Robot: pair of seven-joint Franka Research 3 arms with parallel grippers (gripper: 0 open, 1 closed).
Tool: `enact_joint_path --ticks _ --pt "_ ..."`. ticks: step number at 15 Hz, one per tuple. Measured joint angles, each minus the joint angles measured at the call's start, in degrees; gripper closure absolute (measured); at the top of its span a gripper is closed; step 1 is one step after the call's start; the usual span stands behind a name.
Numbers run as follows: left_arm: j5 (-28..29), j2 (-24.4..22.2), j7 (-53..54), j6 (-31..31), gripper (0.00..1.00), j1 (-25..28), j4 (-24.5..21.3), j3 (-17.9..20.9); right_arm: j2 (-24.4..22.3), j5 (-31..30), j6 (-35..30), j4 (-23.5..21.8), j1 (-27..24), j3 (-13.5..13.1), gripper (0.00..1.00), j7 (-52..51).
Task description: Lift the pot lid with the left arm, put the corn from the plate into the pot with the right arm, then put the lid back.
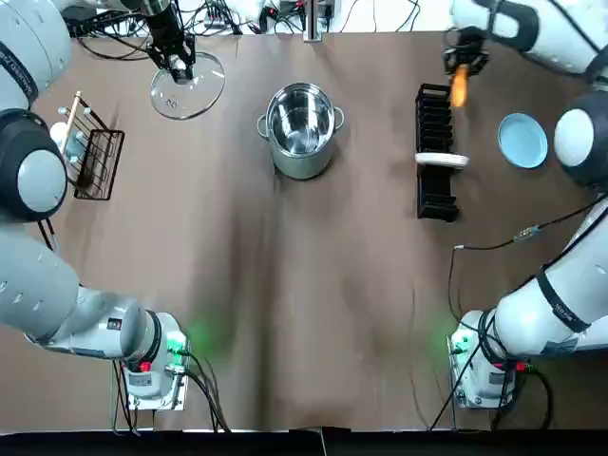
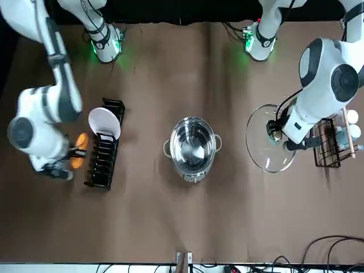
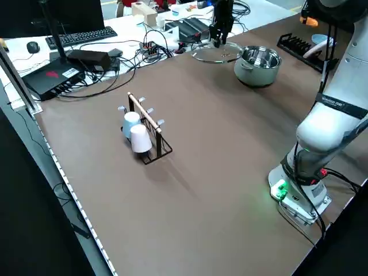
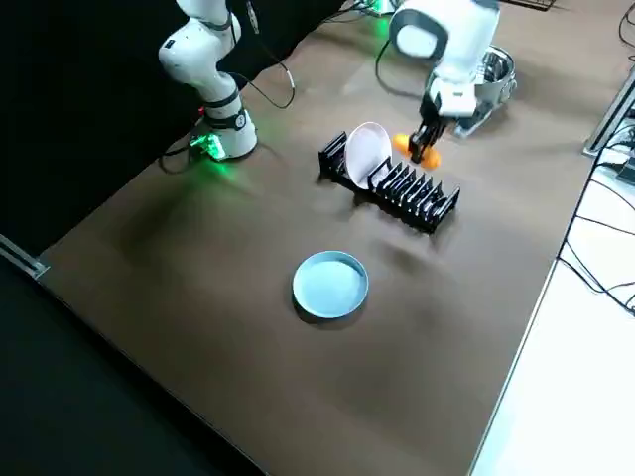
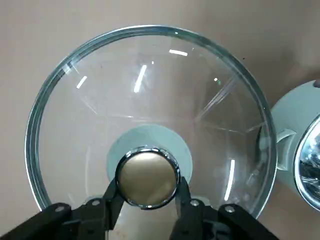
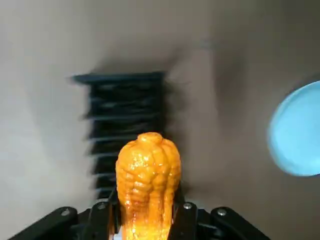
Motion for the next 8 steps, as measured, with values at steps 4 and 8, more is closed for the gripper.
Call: enact_joint_path --ticks 4,8 --pt "0.0 0.0 0.0 0.1 0.53 0.0 0.0 0.0 0.0 4.6 -1.5 0.3 10.9 0.2 0.60 10.1" --pt "0.0 0.0 0.0 0.1 0.53 0.0 -0.1 0.0 1.2 8.8 -1.0 4.6 19.9 0.2 0.60 18.3"
